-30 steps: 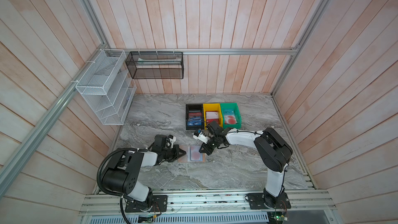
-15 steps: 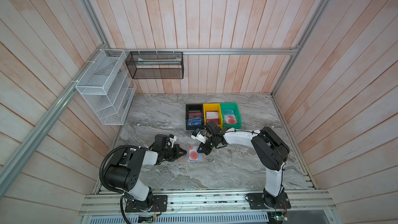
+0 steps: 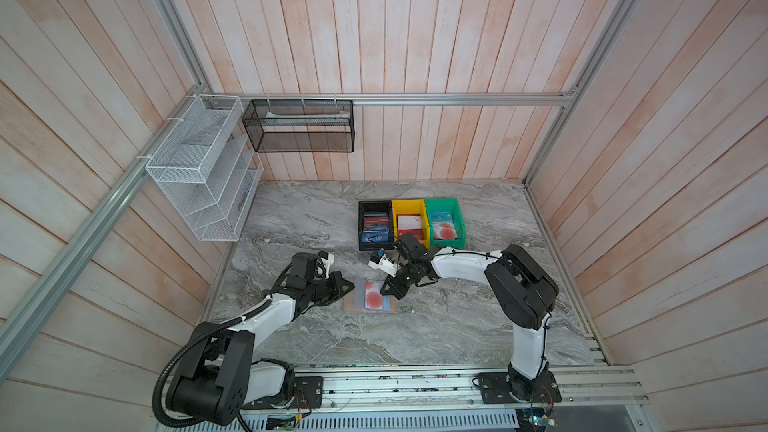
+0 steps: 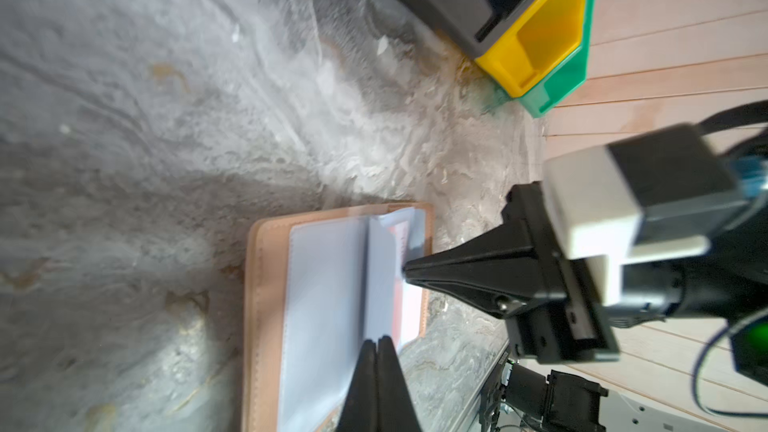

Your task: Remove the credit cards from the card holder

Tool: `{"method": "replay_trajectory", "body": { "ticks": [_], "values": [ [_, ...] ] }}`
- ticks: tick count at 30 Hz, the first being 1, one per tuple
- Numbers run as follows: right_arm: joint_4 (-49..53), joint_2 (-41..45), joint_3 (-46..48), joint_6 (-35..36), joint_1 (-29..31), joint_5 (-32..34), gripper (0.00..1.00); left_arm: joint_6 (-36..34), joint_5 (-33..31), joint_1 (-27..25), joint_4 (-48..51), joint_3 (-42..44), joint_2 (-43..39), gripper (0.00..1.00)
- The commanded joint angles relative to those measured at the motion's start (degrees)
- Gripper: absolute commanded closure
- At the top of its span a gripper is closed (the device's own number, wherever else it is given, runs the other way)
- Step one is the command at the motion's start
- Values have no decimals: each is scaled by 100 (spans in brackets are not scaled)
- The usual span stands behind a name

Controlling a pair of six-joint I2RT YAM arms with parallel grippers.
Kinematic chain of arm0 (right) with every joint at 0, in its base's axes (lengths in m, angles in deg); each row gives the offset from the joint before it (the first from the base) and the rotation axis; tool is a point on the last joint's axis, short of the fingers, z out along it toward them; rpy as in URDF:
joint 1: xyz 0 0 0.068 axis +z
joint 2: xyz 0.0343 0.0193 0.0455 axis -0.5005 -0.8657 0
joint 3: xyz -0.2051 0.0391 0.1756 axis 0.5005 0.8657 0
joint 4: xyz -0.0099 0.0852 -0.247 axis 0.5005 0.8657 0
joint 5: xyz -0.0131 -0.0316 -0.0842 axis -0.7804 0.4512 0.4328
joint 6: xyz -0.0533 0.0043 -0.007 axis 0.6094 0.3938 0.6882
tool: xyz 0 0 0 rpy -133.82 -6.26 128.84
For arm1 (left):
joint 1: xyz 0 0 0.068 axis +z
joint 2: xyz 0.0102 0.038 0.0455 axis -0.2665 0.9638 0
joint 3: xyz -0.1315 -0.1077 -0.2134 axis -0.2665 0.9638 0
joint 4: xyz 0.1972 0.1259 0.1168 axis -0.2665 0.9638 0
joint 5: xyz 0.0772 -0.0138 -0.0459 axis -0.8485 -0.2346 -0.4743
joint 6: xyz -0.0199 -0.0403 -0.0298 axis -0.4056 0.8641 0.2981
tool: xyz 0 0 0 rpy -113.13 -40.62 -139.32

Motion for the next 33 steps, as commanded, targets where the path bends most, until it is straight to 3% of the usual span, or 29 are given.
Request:
{"method": "replay_trajectory", "body": {
  "ticks": [1, 9, 18, 33],
  "values": [
    [358, -225, 72, 35, 77, 52, 94, -71, -151, 15, 471, -79, -225, 100],
    [396, -260, 55, 44, 75, 18, 95, 209, 172, 9, -189, 131, -224, 100],
    [490, -287, 47, 61, 76, 95, 95, 691, 732, -190, -2022, 512, 901, 100],
    [551, -329, 36, 69, 66, 149, 95, 712, 798, -307, -2353, 470, 1446, 92]
  ]
}}
